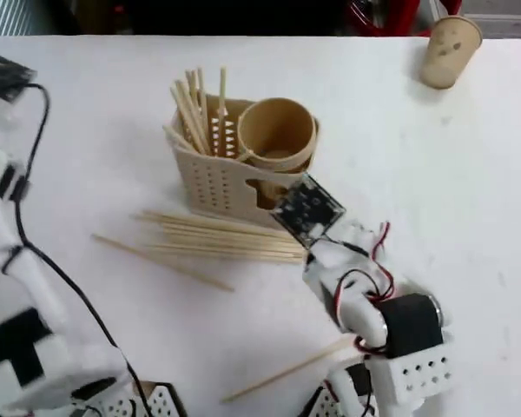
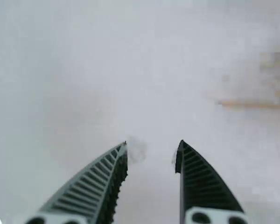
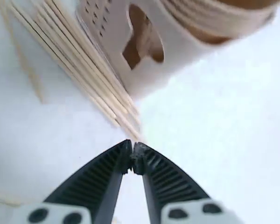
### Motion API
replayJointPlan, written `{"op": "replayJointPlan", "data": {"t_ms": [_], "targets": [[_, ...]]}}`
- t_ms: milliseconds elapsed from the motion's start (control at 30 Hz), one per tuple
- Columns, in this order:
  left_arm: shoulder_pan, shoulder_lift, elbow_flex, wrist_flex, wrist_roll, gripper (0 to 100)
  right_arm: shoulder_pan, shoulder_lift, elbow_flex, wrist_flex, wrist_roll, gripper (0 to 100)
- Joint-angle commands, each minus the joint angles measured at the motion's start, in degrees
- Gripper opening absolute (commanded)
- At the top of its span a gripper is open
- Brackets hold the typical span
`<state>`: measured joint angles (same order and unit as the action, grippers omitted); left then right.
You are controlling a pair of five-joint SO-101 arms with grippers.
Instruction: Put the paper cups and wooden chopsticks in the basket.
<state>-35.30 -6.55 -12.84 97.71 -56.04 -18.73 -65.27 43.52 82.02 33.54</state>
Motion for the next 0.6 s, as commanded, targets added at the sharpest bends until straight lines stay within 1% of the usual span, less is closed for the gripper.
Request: {"op": "replayJointPlan", "data": {"t_ms": [0,100,200,233,367,467,567], "targets": [[5.67,-12.53,5.36,4.13,-4.75,18,15.43,-4.79,11.43,-3.82,6.24,1.7],[10.95,-19.03,18.2,4.22,-10.81,18,22.29,-4.62,16.7,-5.93,12.84,1.7],[17.27,-24.04,32.0,3.08,-18.73,18,24.66,-4.0,21.71,-7.52,18.2,1.7],[18.95,-25.36,36.31,1.23,-20.4,18,24.66,-3.91,23.38,-7.78,19.08,1.7],[24.31,-28.18,49.76,-9.49,-20.22,18,23.78,-3.82,27.87,-7.78,22.51,1.7],[25.8,-27.38,56.62,-17.23,-20.75,18,23.52,-3.82,29.63,-9.36,22.77,1.7],[27.38,-26.24,61.89,-26.64,-20.4,23,23.34,-3.82,32.62,-11.91,22.68,1.7]]}}
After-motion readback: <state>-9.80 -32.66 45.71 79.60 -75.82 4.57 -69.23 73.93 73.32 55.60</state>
